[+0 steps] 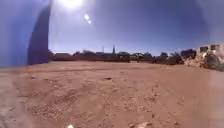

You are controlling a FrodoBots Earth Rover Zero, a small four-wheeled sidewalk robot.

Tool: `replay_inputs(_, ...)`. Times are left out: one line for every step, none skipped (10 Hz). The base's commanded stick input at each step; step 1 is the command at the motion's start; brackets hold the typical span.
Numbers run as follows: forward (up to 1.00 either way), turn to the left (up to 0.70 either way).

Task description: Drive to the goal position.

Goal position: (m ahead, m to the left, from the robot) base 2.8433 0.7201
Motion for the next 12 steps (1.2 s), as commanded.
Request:
replay_inputs(0.70, 0.00)
replay_inputs(0.70, 0.00)
replay_inputs(0.70, 0.00)
replay_inputs(0.70, 0.00)
replay_inputs(0.70, 0.00)
replay_inputs(0.70, 0.00)
replay_inputs(0.70, 0.00)
replay_inputs(0.70, 0.00)
replay_inputs(0.70, 0.00)
replay_inputs(0.70, 0.00)
replay_inputs(0.70, 0.00)
replay_inputs(0.70, 0.00)
